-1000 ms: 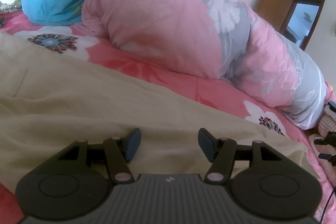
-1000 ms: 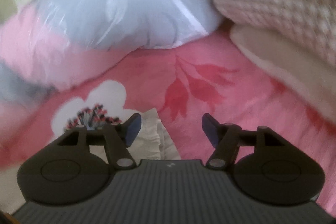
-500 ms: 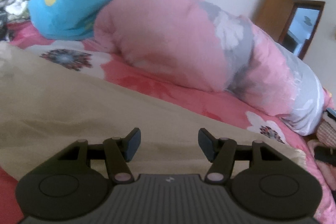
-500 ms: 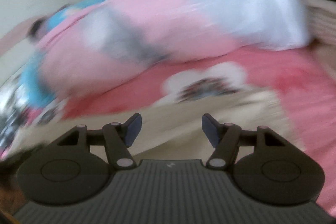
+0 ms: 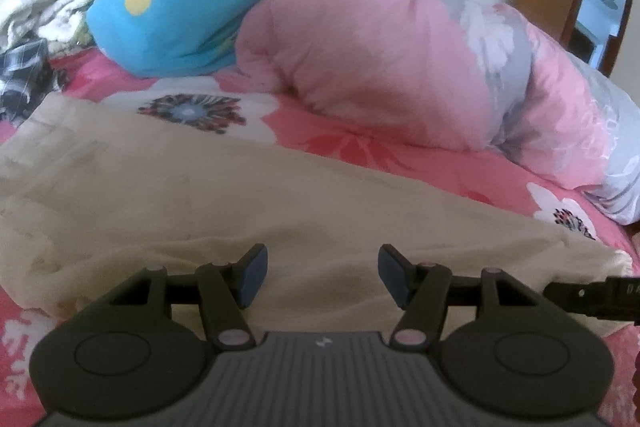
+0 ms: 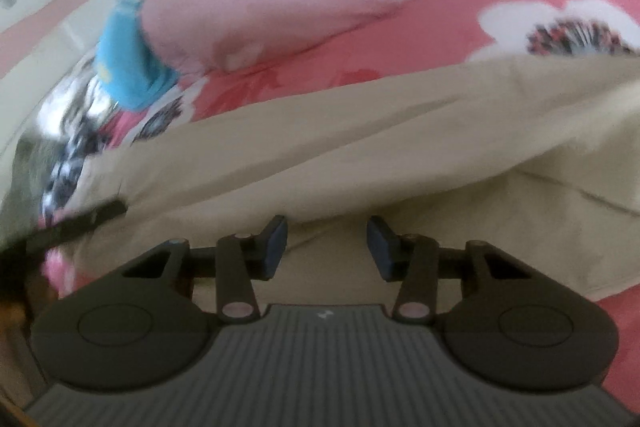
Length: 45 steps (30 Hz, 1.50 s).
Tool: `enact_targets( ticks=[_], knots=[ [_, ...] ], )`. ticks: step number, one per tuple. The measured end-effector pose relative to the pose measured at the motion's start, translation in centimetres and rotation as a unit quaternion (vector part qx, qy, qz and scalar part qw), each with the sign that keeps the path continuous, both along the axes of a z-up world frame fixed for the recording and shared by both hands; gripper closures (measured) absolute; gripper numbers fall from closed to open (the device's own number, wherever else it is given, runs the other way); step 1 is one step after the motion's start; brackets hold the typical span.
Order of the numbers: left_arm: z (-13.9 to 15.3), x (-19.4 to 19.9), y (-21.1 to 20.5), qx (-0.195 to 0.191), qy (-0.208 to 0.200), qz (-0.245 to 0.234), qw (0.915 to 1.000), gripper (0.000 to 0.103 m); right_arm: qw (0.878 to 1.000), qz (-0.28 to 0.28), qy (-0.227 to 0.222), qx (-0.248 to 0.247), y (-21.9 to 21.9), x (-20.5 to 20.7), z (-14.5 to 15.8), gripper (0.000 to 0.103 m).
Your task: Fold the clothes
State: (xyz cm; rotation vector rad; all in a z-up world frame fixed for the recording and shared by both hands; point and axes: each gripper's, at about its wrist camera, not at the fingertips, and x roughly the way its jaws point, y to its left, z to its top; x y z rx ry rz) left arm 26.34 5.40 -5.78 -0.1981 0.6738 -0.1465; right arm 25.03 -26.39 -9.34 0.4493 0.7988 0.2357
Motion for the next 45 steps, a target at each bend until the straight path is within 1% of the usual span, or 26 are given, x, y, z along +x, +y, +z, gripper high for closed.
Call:
enact_targets(
  ticks=[4, 9, 12, 15, 18, 20, 24, 25, 27, 28, 30, 31, 32, 35, 38, 45],
  knots=[
    [-0.7, 0.5, -0.4, 0.008, 0.013, 0.006, 0.9999, 0.040, 0.998, -0.039, 0.025, 0.044, -0.8, -0.1, -0.5, 0.060],
    [-1.0, 0.5, -1.1, 0.028, 0.014, 0.004, 0.9995, 0.037, 0.994, -0.070, 0.037, 0.070, -1.4, -0.5, -1.0, 0.059],
    [-1.0, 0.6, -0.9, 0.020, 0.016, 0.005, 0.9997, 0.036, 0.995, -0.070, 0.039, 0.066, -1.2, 0.1, -1.3, 0.059],
    [-1.0, 0.7, -0.6, 0.010, 0.019, 0.007, 0.9998, 0.037, 0.996, -0.062, 0.039, 0.052, -0.4, 0.1, -0.8, 0.059],
    [-0.9, 0.8, -0.5, 0.003, 0.021, 0.009, 0.9997, 0.037, 0.999, -0.037, 0.034, 0.021, 0.6, -0.8, -0.2, 0.059],
    [-0.9, 0.8, -0.6, 0.002, 0.021, 0.010, 0.9997, 0.036, 0.999, -0.018, 0.027, -0.010, 1.4, -1.4, -0.1, 0.060],
    [-0.9, 0.8, -0.6, -0.001, 0.023, 0.009, 0.9997, 0.036, 0.999, -0.026, 0.017, -0.033, 2.0, -0.6, -0.2, 0.066],
    [-0.9, 0.8, -0.5, -0.003, 0.023, 0.008, 0.9997, 0.036, 0.999, -0.034, 0.016, -0.027, 1.9, -0.2, -0.3, 0.067],
    [-0.9, 0.9, -0.3, -0.008, 0.024, 0.008, 0.9996, 0.036, 0.998, -0.055, 0.018, 0.013, 1.2, 0.7, -0.8, 0.067],
    [-0.9, 0.9, -0.2, -0.011, 0.024, 0.008, 0.9996, 0.036, 0.998, -0.062, 0.018, 0.025, 1.0, 1.0, -1.0, 0.067],
    [-0.9, 1.0, -0.2, -0.014, 0.026, 0.009, 0.9995, 0.036, 0.997, -0.069, 0.017, 0.031, 1.0, 1.6, -1.4, 0.071],
    [-0.9, 1.0, -0.2, -0.015, 0.026, 0.010, 0.9995, 0.036, 0.997, -0.072, 0.017, 0.034, 1.0, 1.8, -1.6, 0.077],
    [-0.9, 1.0, -0.2, -0.015, 0.026, 0.011, 0.9995, 0.036, 0.996, -0.076, 0.016, 0.035, 1.0, 2.0, -1.7, 0.088],
    [-0.8, 0.9, -0.2, -0.015, 0.027, 0.010, 0.9995, 0.036, 0.995, -0.084, 0.016, 0.047, 0.7, 1.7, -1.8, 0.101],
    [-0.8, 1.0, 0.0, -0.019, 0.028, 0.010, 0.9994, 0.036, 0.994, -0.085, 0.013, 0.064, 0.4, 0.6, -1.4, 0.103],
    [-0.7, 0.9, -0.1, -0.018, 0.028, 0.011, 0.9994, 0.036, 0.993, -0.085, -0.019, 0.083, -0.3, -3.1, 1.1, 0.103]
  ],
)
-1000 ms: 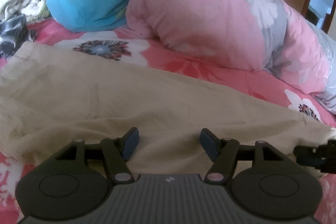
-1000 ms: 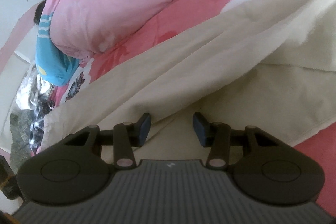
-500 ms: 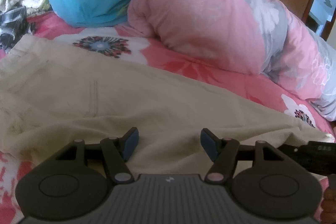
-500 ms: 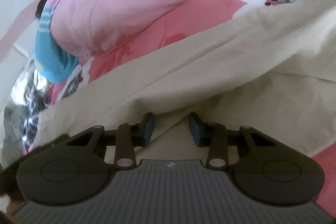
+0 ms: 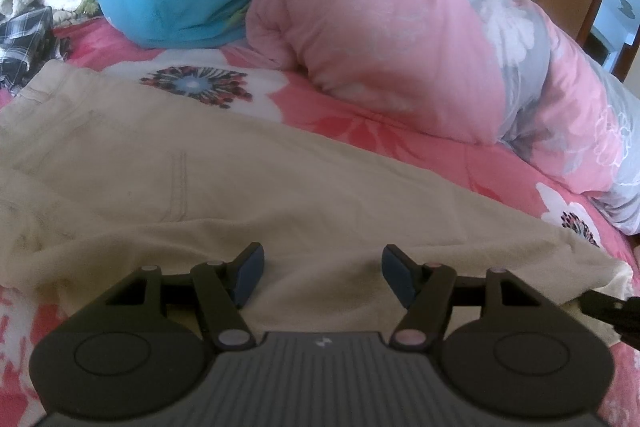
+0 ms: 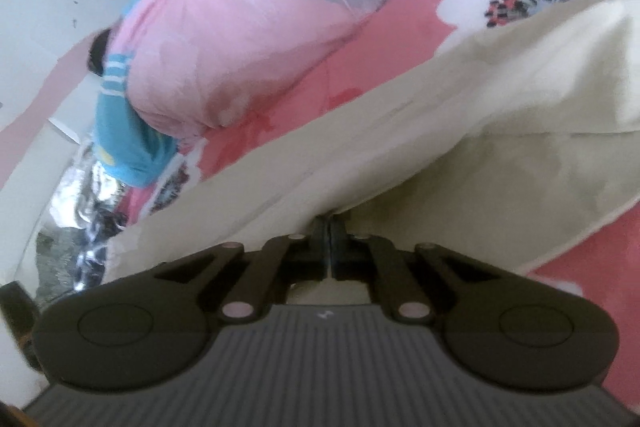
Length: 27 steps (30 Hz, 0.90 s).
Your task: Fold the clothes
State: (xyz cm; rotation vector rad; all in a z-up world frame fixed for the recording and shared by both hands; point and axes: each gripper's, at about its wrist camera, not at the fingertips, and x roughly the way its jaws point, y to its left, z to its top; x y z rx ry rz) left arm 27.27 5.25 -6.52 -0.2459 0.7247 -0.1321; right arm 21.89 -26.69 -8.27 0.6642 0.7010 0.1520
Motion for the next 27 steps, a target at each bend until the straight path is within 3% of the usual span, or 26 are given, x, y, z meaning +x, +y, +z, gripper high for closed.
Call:
enact_targets(
  ticks=[7, 13, 17, 22, 27],
  knots=[
    [0.0, -0.1, 0.1, -0.004, 0.000, 0.000, 1.0000, 0.036, 1.000, -0.003, -0.009, 0.014, -0.7, -3.4, 1.1, 0.103],
    [0.1, -0.2, 0.4, -0.001, -0.003, -0.001, 1.0000, 0.036, 0.999, -0.020, 0.025, 0.023, -1.3, -4.4, -1.4, 0.103],
    [0.9, -0.9, 0.3, 0.003, -0.037, 0.006, 0.9993, 0.036, 0.999, -0.023, 0.040, 0.026, -1.2, -4.7, -2.9, 0.103],
    [2.0, -2.2, -1.6, 0.004, -0.090, -0.040, 0.9951, 0.036, 0.999, -0.025, 0.029, 0.009, -1.1, -5.4, -2.7, 0.103],
    [1.5, -3.1, -5.4, 0.024, -0.096, -0.106, 0.9895, 0.036, 0.999, -0.034, 0.016, 0.039, -2.1, -6.0, -2.9, 0.100]
  ],
)
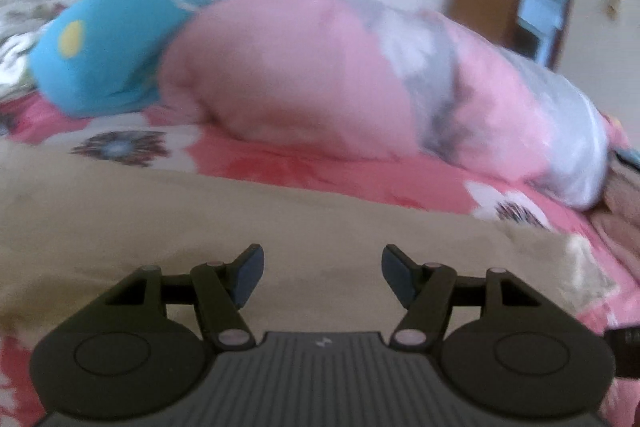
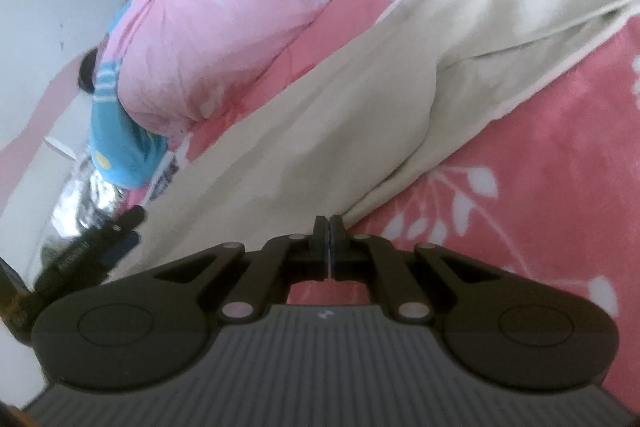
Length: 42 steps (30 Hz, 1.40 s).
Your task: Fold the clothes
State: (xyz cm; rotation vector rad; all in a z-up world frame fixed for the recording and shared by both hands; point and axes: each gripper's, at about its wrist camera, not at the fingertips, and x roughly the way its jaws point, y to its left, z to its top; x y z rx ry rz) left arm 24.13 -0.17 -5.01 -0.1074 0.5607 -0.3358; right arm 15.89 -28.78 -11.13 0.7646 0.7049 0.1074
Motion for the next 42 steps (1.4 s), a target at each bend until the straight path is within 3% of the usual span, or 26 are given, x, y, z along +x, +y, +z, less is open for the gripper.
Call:
enact_targets(
  ticks=[4, 9, 14, 19, 22, 29, 35, 42],
  knots=[
    [-1.0, -0.3, -2.6, 0.031, 0.009, -0.035, 0.9989, 0.036, 1.000, -0.016, 0.002, 0.005, -1.1, -1.1, -0.1, 0.100],
    [-2.5, 0.2, -4.6, 0.068, 0.032, -0.045, 0.9962, 0.036, 0.998, -0.063, -0.009, 0.001, -4.5, -3.0, 0.8, 0.098],
    [-3.1, 0.4, -5.3, 0.091, 0.034, -0.043, 0.9943, 0.035, 0.989, -0.148, -0.026, 0.005, -10.3, -4.1, 2.0, 0.082],
    [-3.2, 0.4, -5.3, 0.095, 0.035, -0.043, 0.9939, 0.035, 0.977, -0.208, -0.027, 0.020, -15.2, -3.8, 2.1, 0.080],
    [-3.1, 0.5, -5.3, 0.093, 0.037, -0.044, 0.9940, 0.035, 0.972, -0.232, -0.006, 0.028, -17.2, -2.9, 1.7, 0.078],
    [-3.2, 0.6, -5.3, 0.092, 0.039, -0.045, 0.9940, 0.035, 0.954, -0.288, 0.029, 0.074, -19.6, -3.4, 0.2, 0.074],
    [-3.1, 0.6, -5.3, 0.090, 0.041, -0.045, 0.9941, 0.035, 0.950, -0.299, 0.034, 0.086, -20.1, -3.3, 0.0, 0.074],
    [-3.2, 0.7, -5.2, 0.089, 0.043, -0.045, 0.9941, 0.035, 0.952, -0.301, 0.022, 0.058, -20.2, -3.1, 1.7, 0.074]
  ],
)
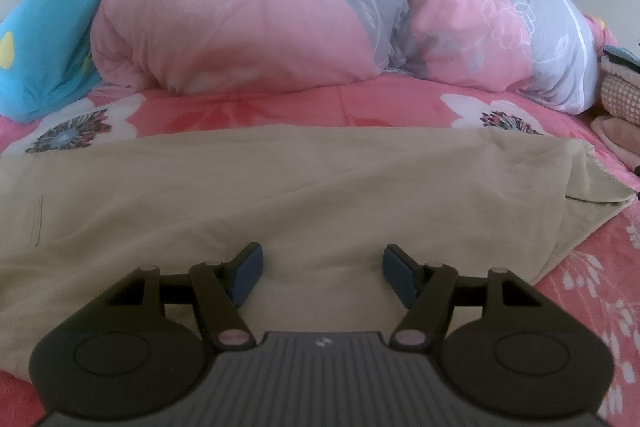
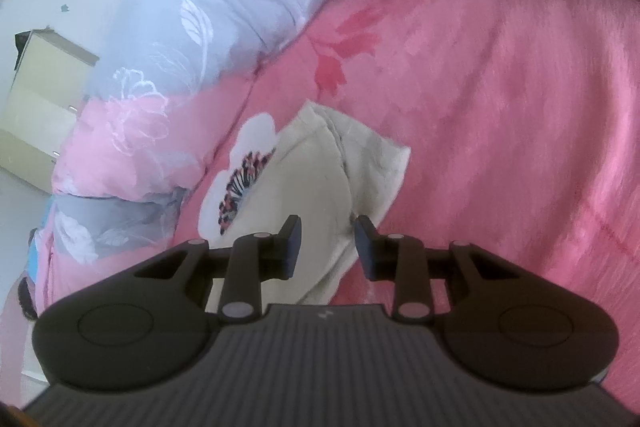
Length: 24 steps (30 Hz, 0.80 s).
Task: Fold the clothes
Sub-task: 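Grasp the trouser hem corner with the right gripper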
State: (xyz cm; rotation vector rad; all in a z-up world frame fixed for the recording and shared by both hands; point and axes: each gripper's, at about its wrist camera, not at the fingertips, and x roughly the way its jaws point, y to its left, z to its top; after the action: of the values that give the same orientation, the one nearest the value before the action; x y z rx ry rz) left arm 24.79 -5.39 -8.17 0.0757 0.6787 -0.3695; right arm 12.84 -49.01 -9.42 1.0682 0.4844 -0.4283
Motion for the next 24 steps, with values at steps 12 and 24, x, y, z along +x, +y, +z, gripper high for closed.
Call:
enact_targets(
  ticks=[12, 24],
  knots=[
    [0.0, 0.0, 0.2, -0.001, 0.001, -0.001, 1.0000, 0.035, 1.000, -0.003, 0.017, 0.008, -0.3, 0.6, -1.0, 0.074],
    [-0.1, 0.2, 0.3, -0.003, 0.003, -0.002, 1.0000, 0.035, 0.994, 0.039, 0.001, -0.106, 0.1, 2.4, 1.5, 0.100]
  ],
)
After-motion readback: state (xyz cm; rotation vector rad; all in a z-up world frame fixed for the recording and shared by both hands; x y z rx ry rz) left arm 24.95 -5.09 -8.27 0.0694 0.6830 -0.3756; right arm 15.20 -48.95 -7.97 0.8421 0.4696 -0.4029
